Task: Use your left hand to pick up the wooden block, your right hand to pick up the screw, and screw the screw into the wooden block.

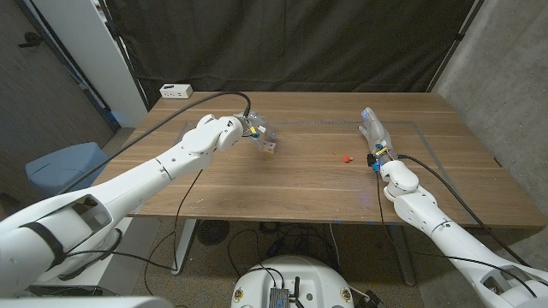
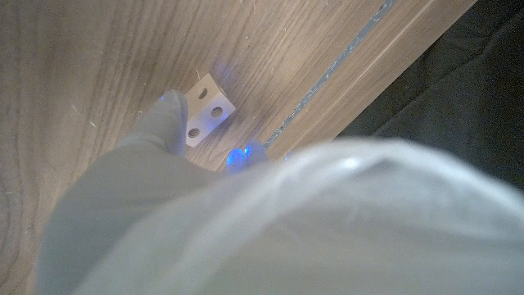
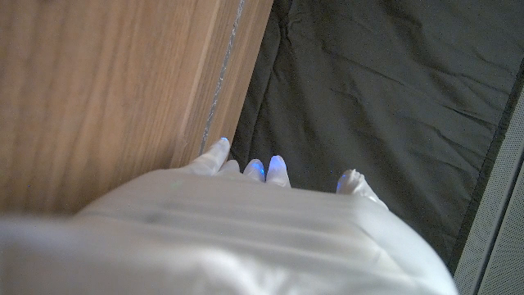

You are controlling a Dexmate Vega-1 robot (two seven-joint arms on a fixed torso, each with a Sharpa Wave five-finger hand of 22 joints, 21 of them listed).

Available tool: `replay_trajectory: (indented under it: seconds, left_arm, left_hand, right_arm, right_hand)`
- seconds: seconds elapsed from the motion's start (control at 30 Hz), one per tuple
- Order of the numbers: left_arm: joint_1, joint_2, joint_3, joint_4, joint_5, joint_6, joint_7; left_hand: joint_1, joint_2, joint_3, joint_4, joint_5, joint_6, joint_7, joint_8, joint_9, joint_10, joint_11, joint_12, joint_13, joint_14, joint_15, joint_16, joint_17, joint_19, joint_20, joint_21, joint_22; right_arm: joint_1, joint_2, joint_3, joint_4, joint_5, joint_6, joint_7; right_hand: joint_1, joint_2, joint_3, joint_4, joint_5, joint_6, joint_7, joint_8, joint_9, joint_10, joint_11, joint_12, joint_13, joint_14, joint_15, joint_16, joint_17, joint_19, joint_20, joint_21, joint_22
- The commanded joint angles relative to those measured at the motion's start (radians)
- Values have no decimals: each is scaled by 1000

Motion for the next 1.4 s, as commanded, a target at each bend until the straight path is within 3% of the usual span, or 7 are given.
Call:
replay_trajectory:
  seconds: [0.03, 1.4]
  left_arm:
    - [-5, -11, 20, 22, -6, 6, 21]
    - [-3, -26, 52, 69, 3, 12, 119]
  left_hand:
    - [2, 10, -6, -2, 1, 12, -2, 10, 2, 12, 0, 5, 4, 5, -2, 7, 4, -33, 11, 4, 2]
    - [38, 22, -18, -5, -4, 121, -25, 30, 3, 149, -10, 48, 17, 100, -33, 23, 5, 29, 2, 13, 2]
  right_arm:
    - [-3, 2, 1, 1, 1, -1, -4]
    - [-19, -1, 3, -14, 0, -2, -14]
  right_hand:
    - [-7, -1, 6, 2, -2, 5, 0, -2, 6, -3, 1, 3, 6, -5, -5, 3, 3, 6, 3, 6, 3]
    - [-9, -1, 13, -2, -2, 4, 2, -2, 6, -4, 2, 4, 6, -6, -5, 2, 2, 5, 2, 6, 3]
